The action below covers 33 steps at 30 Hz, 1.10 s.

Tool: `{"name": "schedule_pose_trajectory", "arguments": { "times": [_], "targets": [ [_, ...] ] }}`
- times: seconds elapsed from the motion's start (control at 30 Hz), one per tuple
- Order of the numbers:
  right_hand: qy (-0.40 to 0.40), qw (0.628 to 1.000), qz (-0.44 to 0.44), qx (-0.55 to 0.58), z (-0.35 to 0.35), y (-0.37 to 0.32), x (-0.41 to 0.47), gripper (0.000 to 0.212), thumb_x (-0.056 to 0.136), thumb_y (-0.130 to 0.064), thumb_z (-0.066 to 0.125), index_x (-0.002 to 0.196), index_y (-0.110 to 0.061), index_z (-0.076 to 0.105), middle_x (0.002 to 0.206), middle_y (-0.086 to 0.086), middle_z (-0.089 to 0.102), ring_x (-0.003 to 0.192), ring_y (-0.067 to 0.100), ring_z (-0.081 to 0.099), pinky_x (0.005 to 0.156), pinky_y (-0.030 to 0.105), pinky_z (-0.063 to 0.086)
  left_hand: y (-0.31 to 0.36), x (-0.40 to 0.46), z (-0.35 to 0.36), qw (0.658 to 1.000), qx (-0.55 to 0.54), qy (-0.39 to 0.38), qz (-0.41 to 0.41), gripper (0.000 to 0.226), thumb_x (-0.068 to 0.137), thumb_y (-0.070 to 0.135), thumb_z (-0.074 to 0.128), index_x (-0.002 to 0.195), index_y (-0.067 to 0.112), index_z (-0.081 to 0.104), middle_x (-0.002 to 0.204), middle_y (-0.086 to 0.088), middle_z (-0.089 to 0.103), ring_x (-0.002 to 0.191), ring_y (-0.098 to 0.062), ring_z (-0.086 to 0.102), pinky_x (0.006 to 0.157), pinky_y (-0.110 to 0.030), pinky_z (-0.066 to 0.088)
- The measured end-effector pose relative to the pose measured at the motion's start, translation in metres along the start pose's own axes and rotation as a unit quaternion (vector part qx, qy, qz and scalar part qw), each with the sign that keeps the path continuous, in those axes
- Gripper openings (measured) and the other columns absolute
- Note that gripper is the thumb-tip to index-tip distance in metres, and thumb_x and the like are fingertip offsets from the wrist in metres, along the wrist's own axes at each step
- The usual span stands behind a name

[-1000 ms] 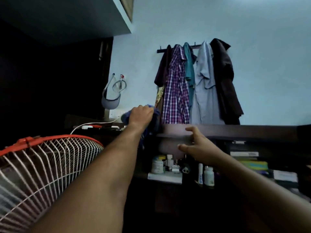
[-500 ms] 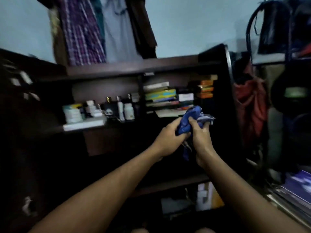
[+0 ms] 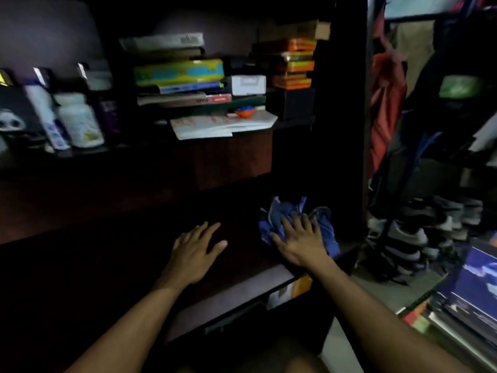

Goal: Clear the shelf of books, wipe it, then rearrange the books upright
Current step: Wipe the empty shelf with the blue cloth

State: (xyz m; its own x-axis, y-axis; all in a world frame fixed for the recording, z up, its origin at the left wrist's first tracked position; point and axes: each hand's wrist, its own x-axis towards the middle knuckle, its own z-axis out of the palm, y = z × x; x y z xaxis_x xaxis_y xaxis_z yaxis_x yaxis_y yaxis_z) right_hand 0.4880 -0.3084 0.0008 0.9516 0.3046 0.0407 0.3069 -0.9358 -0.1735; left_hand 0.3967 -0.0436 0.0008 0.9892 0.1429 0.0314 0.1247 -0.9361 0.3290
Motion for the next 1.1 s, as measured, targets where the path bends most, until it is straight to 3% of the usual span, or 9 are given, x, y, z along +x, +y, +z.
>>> {"name": "schedule_pose_trajectory", "arguments": {
  "times": [0.17, 0.37, 0.47, 0.57, 0.63, 0.8, 0.9, 1.0, 1.1],
  "targets": [
    [0.0, 1.0, -0.021, 0.015, 0.01, -0.07, 0.055, 0.073, 0.097, -0.066, 0.033, 0.158, -0.025, 0.023, 0.167, 0.015, 0.01, 0.153, 0.036, 0.005, 0.122, 0.057, 0.002, -0.007, 0.009, 0.007, 0.998, -0.038, 0.056, 0.013, 0.061, 0.104, 0.055, 0.027, 0.16, 0.034, 0.016, 0.165, 0.005, 0.026, 0.151, -0.017, 0.025, 0.121, -0.04, 0.016],
    [-0.019, 0.971, -0.237, 0.018, 0.029, -0.11, 0.036, 0.079, 0.096, -0.07, 0.029, 0.157, -0.018, 0.028, 0.165, 0.014, 0.023, 0.152, 0.032, 0.017, 0.124, 0.047, 0.01, -0.009, 0.009, 0.003, 0.977, -0.187, 0.099, -0.015, 0.061, 0.102, 0.016, 0.045, 0.157, 0.033, 0.026, 0.159, 0.001, 0.03, 0.141, -0.027, 0.039, 0.116, -0.046, 0.032],
    [0.042, 0.988, -0.151, -0.014, 0.017, -0.052, 0.077, 0.085, 0.091, -0.074, 0.025, 0.143, -0.012, 0.047, 0.15, 0.019, 0.046, 0.14, 0.037, 0.04, 0.118, 0.047, 0.026, -0.006, 0.005, 0.001, 0.988, -0.14, 0.07, -0.004, 0.062, 0.102, 0.022, 0.049, 0.157, 0.034, 0.024, 0.158, 0.003, 0.034, 0.142, -0.026, 0.037, 0.119, -0.045, 0.027],
    [-0.014, 0.999, 0.017, -0.029, -0.002, -0.002, 0.104, 0.083, 0.098, -0.07, 0.026, 0.158, -0.012, 0.021, 0.165, 0.02, 0.017, 0.152, 0.04, 0.014, 0.123, 0.051, 0.008, -0.004, 0.004, 0.0, 0.988, -0.142, 0.065, -0.016, 0.062, 0.102, 0.035, 0.05, 0.157, 0.038, 0.021, 0.159, 0.005, 0.032, 0.144, -0.025, 0.035, 0.12, -0.045, 0.027],
    [-0.021, 0.998, 0.047, -0.019, 0.0, -0.006, 0.108, 0.085, 0.098, -0.069, 0.025, 0.158, -0.01, 0.018, 0.164, 0.025, 0.013, 0.151, 0.045, 0.01, 0.123, 0.054, 0.006, -0.006, 0.006, 0.001, 0.988, -0.139, 0.061, -0.018, 0.061, 0.101, 0.039, 0.05, 0.156, 0.039, 0.023, 0.159, 0.005, 0.032, 0.144, -0.025, 0.035, 0.119, -0.046, 0.028],
    [0.012, 0.985, -0.153, -0.077, 0.013, -0.112, 0.07, 0.073, 0.099, -0.063, 0.036, 0.143, -0.007, 0.045, 0.147, 0.026, 0.045, 0.134, 0.043, 0.039, 0.11, 0.051, 0.029, -0.01, 0.004, -0.005, 0.964, -0.24, 0.111, -0.014, 0.054, 0.1, 0.025, 0.056, 0.15, 0.03, 0.038, 0.154, 0.0, 0.034, 0.137, -0.022, 0.041, 0.111, -0.04, 0.036],
    [0.023, 0.956, -0.283, -0.079, 0.018, -0.16, 0.058, 0.069, 0.095, -0.06, 0.048, 0.14, -0.008, 0.048, 0.141, 0.021, 0.047, 0.124, 0.039, 0.045, 0.101, 0.048, 0.036, -0.046, 0.007, -0.023, 0.981, -0.172, 0.092, 0.02, 0.036, 0.1, 0.019, 0.057, 0.136, 0.022, 0.052, 0.141, 0.0, 0.047, 0.122, -0.023, 0.053, 0.095, -0.033, 0.041],
    [-0.01, 0.958, -0.285, -0.033, 0.024, -0.158, 0.087, 0.074, 0.095, -0.063, 0.049, 0.148, -0.012, 0.042, 0.152, 0.017, 0.039, 0.134, 0.038, 0.039, 0.11, 0.05, 0.031, -0.086, 0.014, -0.037, 0.991, -0.053, 0.122, 0.001, 0.035, 0.102, 0.031, 0.049, 0.135, 0.021, 0.055, 0.137, -0.002, 0.057, 0.109, -0.026, 0.061, 0.081, -0.034, 0.047],
    [-0.033, 0.975, -0.222, -0.005, 0.022, -0.134, 0.137, 0.066, 0.101, -0.056, 0.04, 0.152, -0.015, 0.038, 0.16, 0.016, 0.03, 0.145, 0.037, 0.031, 0.12, 0.05, 0.021, -0.099, 0.021, -0.031, 0.992, -0.009, 0.124, -0.011, 0.054, 0.102, 0.057, 0.031, 0.144, 0.028, 0.048, 0.145, 0.002, 0.052, 0.117, -0.025, 0.059, 0.092, -0.042, 0.052]
  ]
}}
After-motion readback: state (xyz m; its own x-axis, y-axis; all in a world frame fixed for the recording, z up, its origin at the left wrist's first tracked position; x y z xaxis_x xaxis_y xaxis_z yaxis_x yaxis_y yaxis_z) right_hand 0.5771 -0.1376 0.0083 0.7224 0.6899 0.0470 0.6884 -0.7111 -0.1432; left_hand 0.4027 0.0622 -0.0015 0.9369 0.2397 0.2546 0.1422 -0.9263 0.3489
